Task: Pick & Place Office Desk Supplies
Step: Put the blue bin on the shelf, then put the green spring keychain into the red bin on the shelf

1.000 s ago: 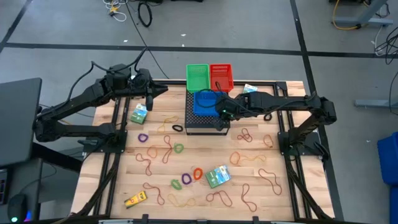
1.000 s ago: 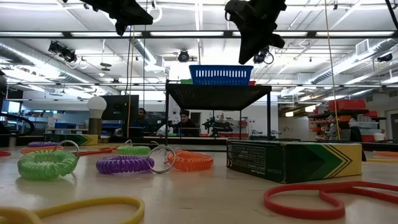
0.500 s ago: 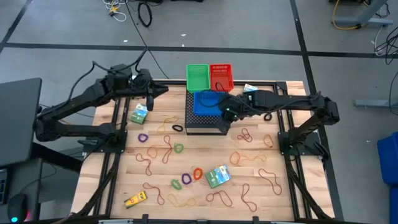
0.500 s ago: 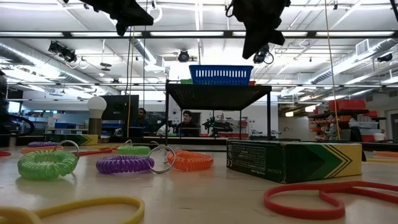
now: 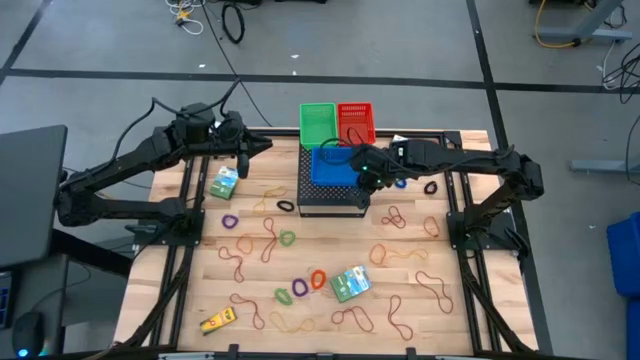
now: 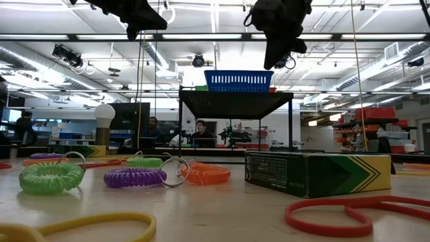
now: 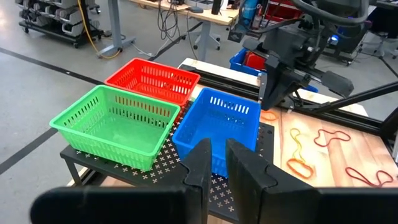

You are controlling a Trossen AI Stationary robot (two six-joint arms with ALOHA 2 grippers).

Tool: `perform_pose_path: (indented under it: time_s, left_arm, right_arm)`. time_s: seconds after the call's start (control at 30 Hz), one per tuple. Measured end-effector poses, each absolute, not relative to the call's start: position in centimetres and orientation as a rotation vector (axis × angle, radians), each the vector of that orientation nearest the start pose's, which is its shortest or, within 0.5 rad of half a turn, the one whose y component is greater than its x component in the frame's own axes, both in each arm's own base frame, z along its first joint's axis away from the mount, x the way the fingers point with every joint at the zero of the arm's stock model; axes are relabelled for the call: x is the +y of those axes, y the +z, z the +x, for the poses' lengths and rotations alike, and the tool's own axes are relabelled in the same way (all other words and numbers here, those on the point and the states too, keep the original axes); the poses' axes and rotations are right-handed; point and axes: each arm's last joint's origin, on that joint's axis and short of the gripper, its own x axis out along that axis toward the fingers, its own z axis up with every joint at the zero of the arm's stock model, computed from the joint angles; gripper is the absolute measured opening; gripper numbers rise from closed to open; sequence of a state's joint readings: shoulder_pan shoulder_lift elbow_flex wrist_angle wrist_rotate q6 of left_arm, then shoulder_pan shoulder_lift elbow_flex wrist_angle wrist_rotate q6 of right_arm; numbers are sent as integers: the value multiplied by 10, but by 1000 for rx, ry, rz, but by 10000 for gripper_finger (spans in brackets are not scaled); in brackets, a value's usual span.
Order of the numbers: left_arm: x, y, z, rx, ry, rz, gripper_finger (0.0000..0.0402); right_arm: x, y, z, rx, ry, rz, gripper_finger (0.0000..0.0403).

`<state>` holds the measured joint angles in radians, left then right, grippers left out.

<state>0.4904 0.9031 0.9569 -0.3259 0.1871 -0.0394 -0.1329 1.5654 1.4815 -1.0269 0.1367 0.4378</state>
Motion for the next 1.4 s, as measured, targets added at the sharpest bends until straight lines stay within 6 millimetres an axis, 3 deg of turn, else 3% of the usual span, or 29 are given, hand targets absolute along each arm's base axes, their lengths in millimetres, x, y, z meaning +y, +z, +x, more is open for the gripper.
perform_pose_path:
  time_s: [0.23,0.47,0.73,1.0,1.13,1.27,1.4]
  left_arm:
    - [85,358,171,252,309,-126,52]
    - [85,358,171,254,308,-116,52]
    - [88,355,175,270,310,-144,52]
    - [93,345,187,306,284,-243,49]
    - [96,341,199,301,218,-290,44]
    - [93,349,210,203,96,-167,13]
    - [89,356,217,115,122,-258,9]
  right_arm:
    - [-41,315,310,1083,-425,405,4]
    - [-49,311,310,1095,-501,401,4]
    - [-48,319,305,1060,-503,417,4]
    - [-14,343,287,985,-438,359,4]
    - [6,347,286,956,-428,274,4]
    - [20,350,282,918,-437,206,4]
    - [23,340,265,827,-400,211,4]
